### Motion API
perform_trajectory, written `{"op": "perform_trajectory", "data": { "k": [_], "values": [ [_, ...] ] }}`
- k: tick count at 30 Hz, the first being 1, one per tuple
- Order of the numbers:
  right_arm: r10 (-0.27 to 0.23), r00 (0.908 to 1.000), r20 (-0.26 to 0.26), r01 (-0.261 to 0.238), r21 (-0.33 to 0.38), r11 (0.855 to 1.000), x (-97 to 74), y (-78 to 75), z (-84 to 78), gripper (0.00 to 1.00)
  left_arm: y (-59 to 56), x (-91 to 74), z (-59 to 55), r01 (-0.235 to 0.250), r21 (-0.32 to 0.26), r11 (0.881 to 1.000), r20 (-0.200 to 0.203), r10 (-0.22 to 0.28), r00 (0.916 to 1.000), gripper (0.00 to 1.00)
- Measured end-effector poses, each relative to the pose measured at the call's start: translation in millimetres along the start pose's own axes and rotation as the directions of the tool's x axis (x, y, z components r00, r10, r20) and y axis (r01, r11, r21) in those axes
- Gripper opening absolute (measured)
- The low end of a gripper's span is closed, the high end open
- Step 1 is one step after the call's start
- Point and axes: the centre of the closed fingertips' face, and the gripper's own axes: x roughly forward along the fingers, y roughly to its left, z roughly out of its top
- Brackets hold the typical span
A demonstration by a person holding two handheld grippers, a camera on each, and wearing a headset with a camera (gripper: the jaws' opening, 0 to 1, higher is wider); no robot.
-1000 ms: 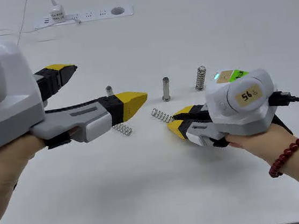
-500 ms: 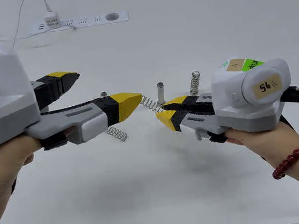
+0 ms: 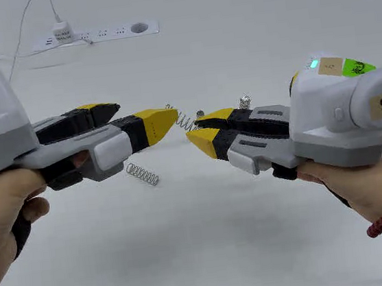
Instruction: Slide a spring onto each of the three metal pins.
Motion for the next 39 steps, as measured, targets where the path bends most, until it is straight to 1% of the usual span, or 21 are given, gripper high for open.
{"op": "perform_trajectory", "data": {
  "k": [2, 5, 8, 10, 11, 15, 16, 21, 25, 27, 28, 34, 36, 39],
  "values": [
    [0.019, 0.9996, 0.018, -0.019, -0.006, 1.000, -1.0, 4.4, 5.1, 0.11, -1.9, 0.1, 1.3, 0.012, -0.017, 1.000, 0.010, -0.012, 0.9999, 0.53],
    [0.031, 0.9989, 0.034, -0.031, -0.014, 0.999, -2.3, 8.1, 10.0, 0.11, -5.1, 0.8, 3.1, 0.040, -0.062, 0.997, 0.022, -0.038, 0.9990, 0.50],
    [0.045, 0.9971, 0.061, -0.045, -0.007, 0.999, -4.4, 12.3, 17.3, 0.11, -10.3, 1.2, 6.3, 0.076, -0.109, 0.991, 0.043, -0.071, 0.9965, 0.44],
    [0.055, 0.9958, 0.072, -0.055, -0.009, 0.998, -5.5, 15.2, 20.5, 0.11, -11.8, 1.4, 7.3, 0.087, -0.125, 0.988, 0.051, -0.081, 0.9954, 0.40],
    [0.063, 0.9943, 0.085, -0.063, -0.007, 0.998, -6.2, 17.3, 23.3, 0.11, -12.7, 1.6, 7.0, 0.092, -0.133, 0.987, 0.050, -0.086, 0.9951, 0.39],
    [0.074, 0.9920, 0.102, -0.074, -0.005, 0.997, -7.1, 20.0, 28.0, 0.11, -15.7, 1.8, 6.2, 0.110, -0.157, 0.981, 0.050, -0.103, 0.9934, 0.34],
    [0.079, 0.9904, 0.114, -0.080, 0.005, 0.997, -7.5, 21.0, 30.5, 0.11, -16.6, 1.7, 6.5, 0.117, -0.165, 0.979, 0.054, -0.110, 0.9925, 0.33],
    [0.092, 0.9870, 0.132, -0.095, 0.014, 0.995, -8.5, 24.8, 35.8, 0.11, -22.1, 0.6, 8.6, 0.146, -0.202, 0.968, 0.073, -0.134, 0.9883, 0.26],
    [0.100, 0.9857, 0.136, -0.103, 0.014, 0.995, -8.6, 27.1, 38.1, 0.11, -24.1, 0.1, 11.1, 0.160, -0.218, 0.963, 0.091, -0.143, 0.9856, 0.20],
    [0.101, 0.9854, 0.137, -0.104, 0.011, 0.995, -8.5, 27.7, 38.9, 0.11, -22.5, 0.7, 11.4, 0.153, -0.232, 0.961, 0.092, -0.135, 0.9866, 0.16],
    [0.102, 0.9855, 0.136, -0.104, 0.009, 0.995, -8.4, 27.9, 39.1, 0.11, -22.9, 1.0, 11.4, 0.156, -0.232, 0.960, 0.092, -0.138, 0.9862, 0.16],
    [0.098, 0.9863, 0.133, -0.099, 0.005, 0.995, -8.2, 27.5, 39.0, 0.11, -22.9, 1.6, 11.3, 0.158, -0.231, 0.960, 0.096, -0.140, 0.9856, 0.15],
    [0.096, 0.9872, 0.127, -0.097, 0.002, 0.995, -8.3, 27.4, 38.1, 0.11, -24.5, 1.4, 12.7, 0.166, -0.225, 0.960, 0.103, -0.146, 0.9840, 0.13],
    [0.092, 0.9878, 0.125, -0.092, -0.004, 0.996, -8.6, 27.1, 38.4, 0.11, -24.6, 0.6, 14.1, 0.162, -0.206, 0.965, 0.103, -0.143, 0.9843, 0.13]
  ]
}}
